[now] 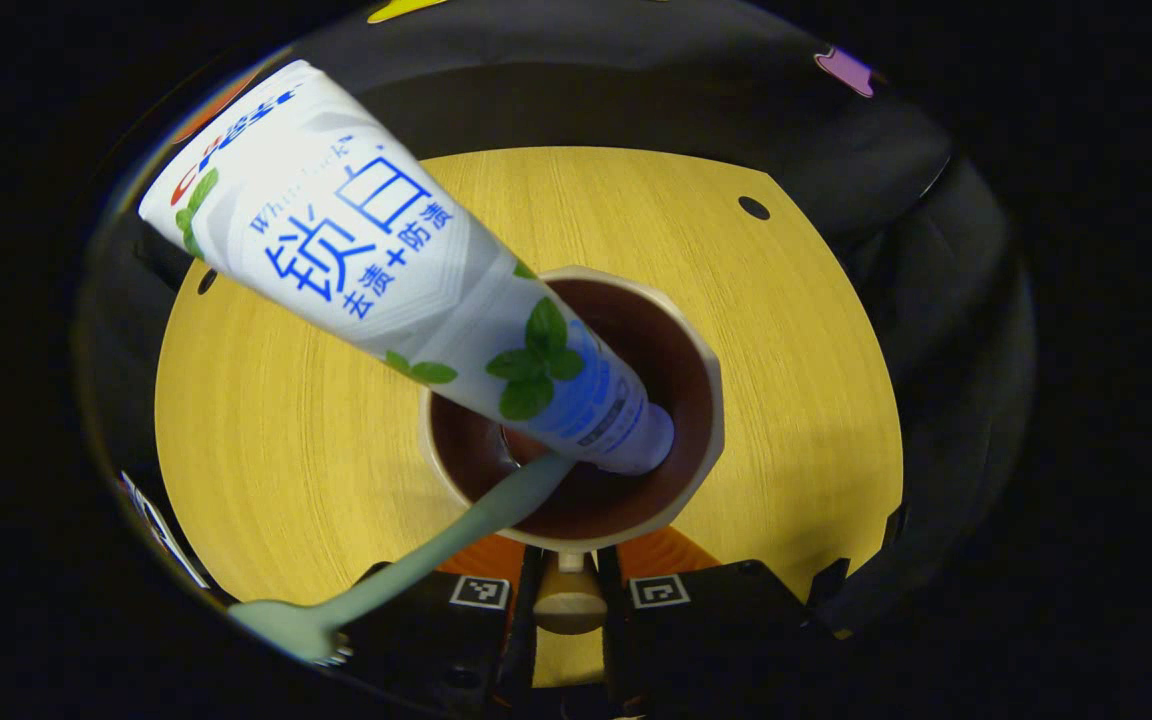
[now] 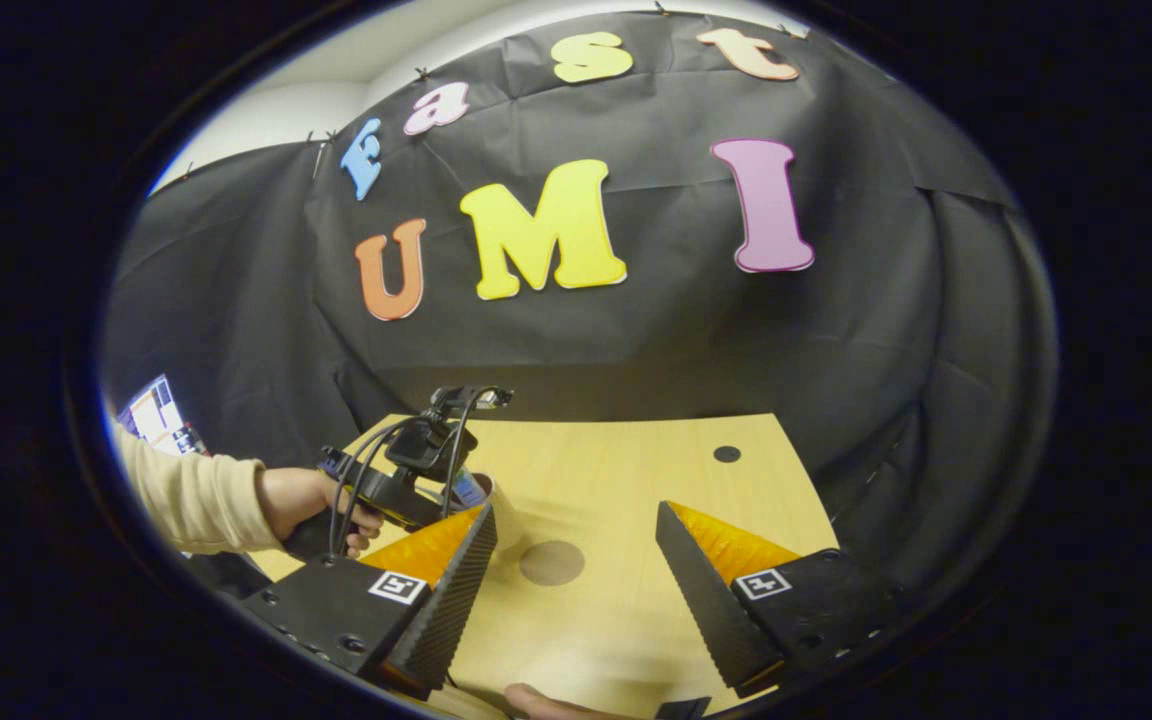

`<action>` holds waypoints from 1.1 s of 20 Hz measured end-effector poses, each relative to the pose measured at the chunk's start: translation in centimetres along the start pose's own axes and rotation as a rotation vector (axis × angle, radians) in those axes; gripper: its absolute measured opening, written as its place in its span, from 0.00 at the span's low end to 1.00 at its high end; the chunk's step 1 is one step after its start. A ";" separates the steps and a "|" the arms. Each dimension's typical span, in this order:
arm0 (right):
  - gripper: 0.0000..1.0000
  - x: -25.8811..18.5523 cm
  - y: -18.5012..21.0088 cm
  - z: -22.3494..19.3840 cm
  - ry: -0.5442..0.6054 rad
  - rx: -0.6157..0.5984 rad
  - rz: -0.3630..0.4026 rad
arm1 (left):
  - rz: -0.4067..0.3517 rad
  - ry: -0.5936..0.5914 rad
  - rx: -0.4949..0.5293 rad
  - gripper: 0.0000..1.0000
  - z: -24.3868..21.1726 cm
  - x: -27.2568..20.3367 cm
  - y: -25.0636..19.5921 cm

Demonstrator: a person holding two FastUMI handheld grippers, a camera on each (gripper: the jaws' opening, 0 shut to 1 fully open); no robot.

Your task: Put the toothbrush and toothpaste on the desktop into the cup, then pick up the cup and place it on the coaster on the desktop.

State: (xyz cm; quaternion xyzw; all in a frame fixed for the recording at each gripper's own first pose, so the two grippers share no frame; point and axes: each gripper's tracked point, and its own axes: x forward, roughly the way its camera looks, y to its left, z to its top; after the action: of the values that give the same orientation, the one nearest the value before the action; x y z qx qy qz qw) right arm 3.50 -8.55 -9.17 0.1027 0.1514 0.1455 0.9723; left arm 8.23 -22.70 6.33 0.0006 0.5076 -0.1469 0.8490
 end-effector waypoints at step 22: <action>0.96 -1.9 -6.7 -4.5 0.080 0.015 -0.185 | -0.019 -0.102 0.059 0.68 -3.2 -8.8 -2.9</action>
State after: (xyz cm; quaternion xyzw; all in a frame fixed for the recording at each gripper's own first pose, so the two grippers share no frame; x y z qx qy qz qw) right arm 2.02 -14.77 -14.48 0.0894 0.2001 0.0579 0.9740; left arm 0.89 -22.81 12.79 0.0134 0.4591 -0.1695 0.8720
